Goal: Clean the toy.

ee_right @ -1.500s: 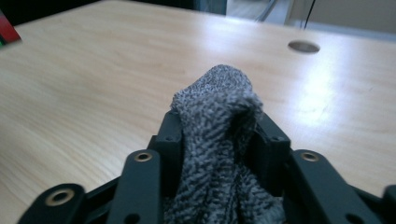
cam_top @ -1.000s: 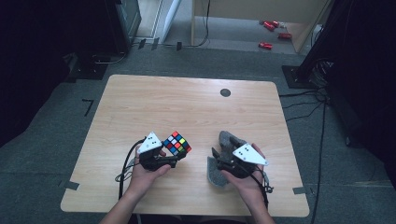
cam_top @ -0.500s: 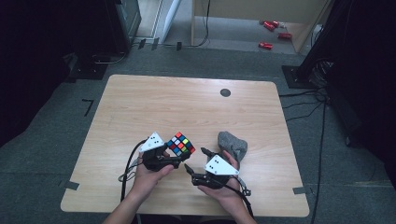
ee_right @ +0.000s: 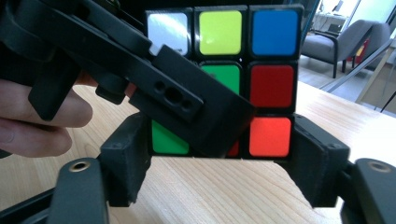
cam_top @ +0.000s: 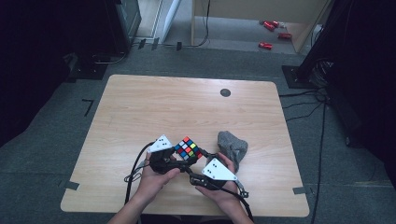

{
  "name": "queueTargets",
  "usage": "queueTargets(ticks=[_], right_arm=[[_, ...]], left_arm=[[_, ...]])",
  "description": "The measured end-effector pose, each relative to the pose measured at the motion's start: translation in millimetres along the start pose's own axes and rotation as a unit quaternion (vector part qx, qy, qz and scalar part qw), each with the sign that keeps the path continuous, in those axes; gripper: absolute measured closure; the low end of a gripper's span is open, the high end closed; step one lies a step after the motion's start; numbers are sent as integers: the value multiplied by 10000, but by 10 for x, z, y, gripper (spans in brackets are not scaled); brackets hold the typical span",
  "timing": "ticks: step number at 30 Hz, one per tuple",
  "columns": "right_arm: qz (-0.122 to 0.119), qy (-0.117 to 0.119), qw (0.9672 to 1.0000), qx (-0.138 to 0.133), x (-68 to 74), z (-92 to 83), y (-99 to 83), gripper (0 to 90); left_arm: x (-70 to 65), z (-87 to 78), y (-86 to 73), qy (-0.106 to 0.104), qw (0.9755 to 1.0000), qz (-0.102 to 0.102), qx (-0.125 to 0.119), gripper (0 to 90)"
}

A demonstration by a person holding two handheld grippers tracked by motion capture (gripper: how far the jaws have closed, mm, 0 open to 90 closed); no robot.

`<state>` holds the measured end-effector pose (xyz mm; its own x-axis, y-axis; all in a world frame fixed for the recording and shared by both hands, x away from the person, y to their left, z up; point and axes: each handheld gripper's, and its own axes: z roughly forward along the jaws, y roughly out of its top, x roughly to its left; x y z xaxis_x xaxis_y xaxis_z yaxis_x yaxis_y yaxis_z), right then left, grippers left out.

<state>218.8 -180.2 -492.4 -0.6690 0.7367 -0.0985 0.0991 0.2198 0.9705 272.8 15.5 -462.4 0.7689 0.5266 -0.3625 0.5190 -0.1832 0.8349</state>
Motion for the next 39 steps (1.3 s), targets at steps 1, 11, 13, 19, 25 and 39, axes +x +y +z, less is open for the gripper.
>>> queueTargets(ticks=[1, 11, 13, 19, 25, 39], right_arm=[[-4, -35, 10000, -10, 1, -2, -3, 325], [-112, -41, 9998, 134, -10, 2, -31, 345], [-108, -12, 9997, 197, -25, -1, -40, 346], [91, -144, 9989, 431, -155, -25, -61, 347], [531, -305, 9968, 511, -404, -144, -24, 347], [1185, 12, 9918, 488, -508, -320, 224, 346]], left_arm=[[2, 5, 0, -16, 10000, -45, 13, 346], [63, -34, 28, -226, 9994, -256, -93, 261], [82, -70, 48, -257, 9993, -222, -160, 249], [124, -185, 84, -175, 9990, 107, -407, 212], [211, -239, 59, 97, 9977, 492, -456, 200], [133, -26, -142, 733, 9766, 2012, -220, 214]])
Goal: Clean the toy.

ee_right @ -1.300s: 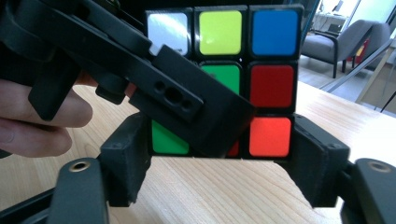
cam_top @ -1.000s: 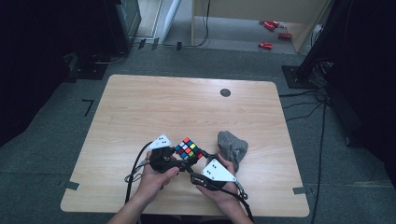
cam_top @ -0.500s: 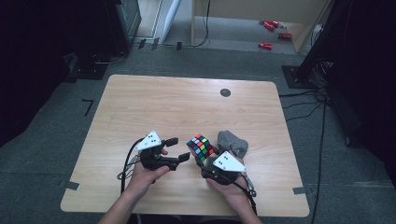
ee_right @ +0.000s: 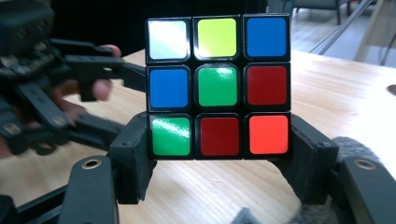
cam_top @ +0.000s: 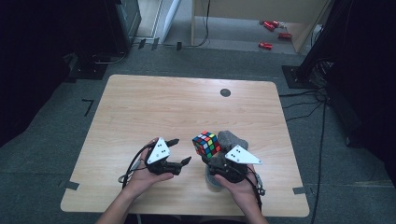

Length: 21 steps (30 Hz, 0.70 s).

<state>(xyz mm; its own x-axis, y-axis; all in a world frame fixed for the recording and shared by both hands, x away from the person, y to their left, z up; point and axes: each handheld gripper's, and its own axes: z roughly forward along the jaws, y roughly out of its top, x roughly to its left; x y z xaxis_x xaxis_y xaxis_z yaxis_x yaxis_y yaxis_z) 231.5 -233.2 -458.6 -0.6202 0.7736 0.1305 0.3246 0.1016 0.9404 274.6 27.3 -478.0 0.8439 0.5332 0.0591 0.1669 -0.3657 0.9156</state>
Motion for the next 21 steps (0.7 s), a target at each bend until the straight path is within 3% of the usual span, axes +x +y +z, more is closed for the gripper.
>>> queueTargets(ticks=[5, 8, 12, 15, 21], right_arm=[[199, 143, 9997, 65, 65, 16, 21, 345], [378, 264, 9989, 81, 96, 17, 32, 345], [435, 341, 9983, 201, 131, 41, 29, 345], [490, 404, 9975, 303, 152, 68, 15, 345], [651, 530, 9955, 429, 154, 88, 16, 345]], left_arm=[[-93, 42, -27, 227, 9980, 588, 13, 205], [-128, 65, -42, 341, 9966, 746, -90, 191], [-136, 59, -39, 405, 9951, 880, -211, 190], [-163, 55, -47, 358, 9928, 1084, -361, 178], [-197, 49, -43, 235, 9915, 1167, -517, 176]])
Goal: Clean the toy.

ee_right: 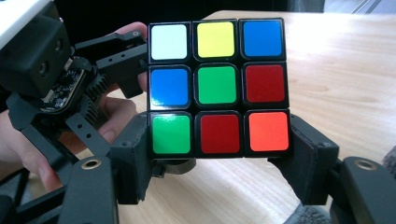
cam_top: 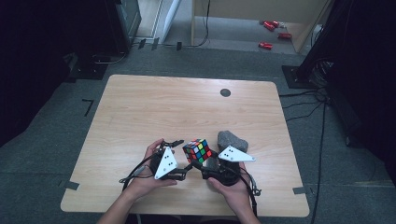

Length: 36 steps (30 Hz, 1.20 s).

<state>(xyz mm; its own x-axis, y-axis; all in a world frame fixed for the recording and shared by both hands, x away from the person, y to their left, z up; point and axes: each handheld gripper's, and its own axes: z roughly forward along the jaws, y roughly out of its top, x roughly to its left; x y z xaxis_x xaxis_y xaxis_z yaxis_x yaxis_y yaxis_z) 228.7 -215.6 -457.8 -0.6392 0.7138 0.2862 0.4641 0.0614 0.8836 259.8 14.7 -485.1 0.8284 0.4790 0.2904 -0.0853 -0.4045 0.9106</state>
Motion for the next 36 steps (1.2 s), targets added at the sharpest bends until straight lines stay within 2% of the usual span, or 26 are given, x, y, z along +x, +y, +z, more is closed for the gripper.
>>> queueTargets(ticks=[7, 8, 11, 14, 16, 19, 23, 25, 27, 29, 30, 32, 33, 36], right_arm=[[153, 147, 9997, 133, 10, 34, -12, 344], [174, 165, 9996, 142, 17, 38, -12, 344], [269, 227, 9992, 207, 10, 50, -14, 344], [430, 295, 9983, 257, -24, 55, -18, 342], [526, 330, 9978, 239, -44, 61, -25, 328], [485, 316, 9982, 159, -52, 53, -25, 278], [506, 294, 9983, -26, -121, -33, 25, 180], [364, 123, 9992, -93, -174, -96, 46, 162], [69, -227, 9996, -139, -234, -153, 56, 167], [-334, -724, 9968, -67, -289, -189, 43, 200], [-448, -895, 9950, -40, -322, -200, 31, 222], [-683, -1108, 9915, -43, -386, -214, -2, 265], [-793, -1173, 9899, 43, -417, -209, -20, 268], [-926, -1285, 9862, 475, -523, -160, -95, 289]], left_arm=[[-49, 14, -6, -111, 9998, 152, -25, 206], [-72, 10, -1, -88, 9996, 283, -37, 222], [-92, -2, 9, -50, 9989, 464, -91, 284], [-103, 0, 3, -42, 9986, 524, -62, 303], [-110, -7, 8, -125, 9987, 489, -34, 338], [-94, -3, 0, -58, 9989, 454, 84, 340], [-17, -15, -44, 26, 9997, 147, 195, 342], [28, -28, -56, 49, 9997, -54, 247, 342], [67, -38, -59, 59, 9991, -260, 340, 342], [119, -52, -52, 28, 9968, -594, 527, 342], [147, -60, -56, -10, 9956, -764, 542, 342], [199, -84, -58, -42, 9931, -1019, 574, 343], [221, -96, -59, -32, 9921, -1111, 577, 343], [270, -116, -73, -20, 9889, -1362, 596, 343]])
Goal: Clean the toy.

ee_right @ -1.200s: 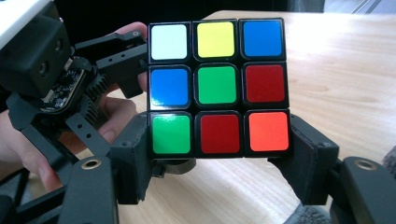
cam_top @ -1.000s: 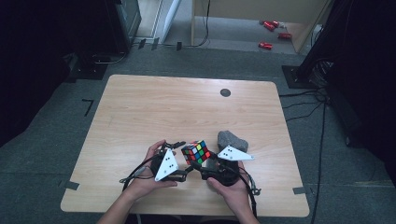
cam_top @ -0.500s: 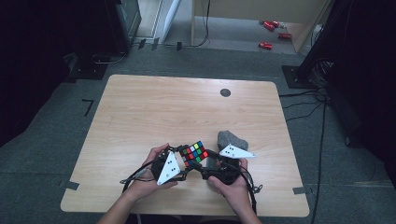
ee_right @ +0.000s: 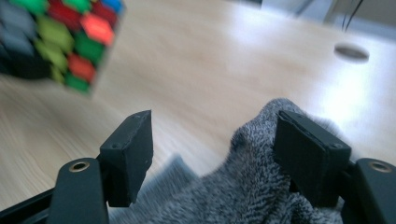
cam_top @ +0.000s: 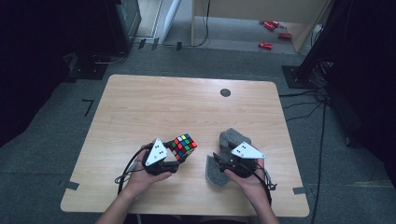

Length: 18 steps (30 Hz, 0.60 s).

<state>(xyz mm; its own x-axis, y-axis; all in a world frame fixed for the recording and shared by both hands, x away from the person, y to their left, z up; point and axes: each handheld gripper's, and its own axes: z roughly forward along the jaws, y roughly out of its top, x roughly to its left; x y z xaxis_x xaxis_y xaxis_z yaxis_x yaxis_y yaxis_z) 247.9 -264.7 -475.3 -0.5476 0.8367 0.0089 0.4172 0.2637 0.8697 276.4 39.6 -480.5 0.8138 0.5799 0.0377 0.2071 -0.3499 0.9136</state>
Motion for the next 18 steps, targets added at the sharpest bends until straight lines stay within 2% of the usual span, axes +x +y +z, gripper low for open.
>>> queueTargets(ticks=[2, 4, 6, 10, 12, 15, 18], right_arm=[[-19, -171, 9995, 259, -41, 51, -68, 292], [-26, -363, 9983, 457, -95, 89, -132, 292], [50, -523, 9971, 557, -156, 102, -185, 292], [204, -694, 9941, 811, -284, 129, -276, 328], [384, -676, 9926, 938, -343, 147, -343, 436], [554, -532, 9933, 867, -403, 135, -396, 640], [601, -577, 9936, 758, -416, 91, -367, 711]], left_arm=[[16, 0, -8, 7, 10000, -70, 42, 343], [13, 3, -15, 14, 10000, -34, 72, 342], [5, 11, -18, -8, 10000, -13, 92, 343], [-5, 21, -22, -6, 9999, 6, 125, 343], [-5, 21, -24, 11, 9999, 6, 136, 343], [3, 13, -20, 20, 9999, -19, 123, 343], [10, 7, -19, 27, 9999, -35, 116, 343]])
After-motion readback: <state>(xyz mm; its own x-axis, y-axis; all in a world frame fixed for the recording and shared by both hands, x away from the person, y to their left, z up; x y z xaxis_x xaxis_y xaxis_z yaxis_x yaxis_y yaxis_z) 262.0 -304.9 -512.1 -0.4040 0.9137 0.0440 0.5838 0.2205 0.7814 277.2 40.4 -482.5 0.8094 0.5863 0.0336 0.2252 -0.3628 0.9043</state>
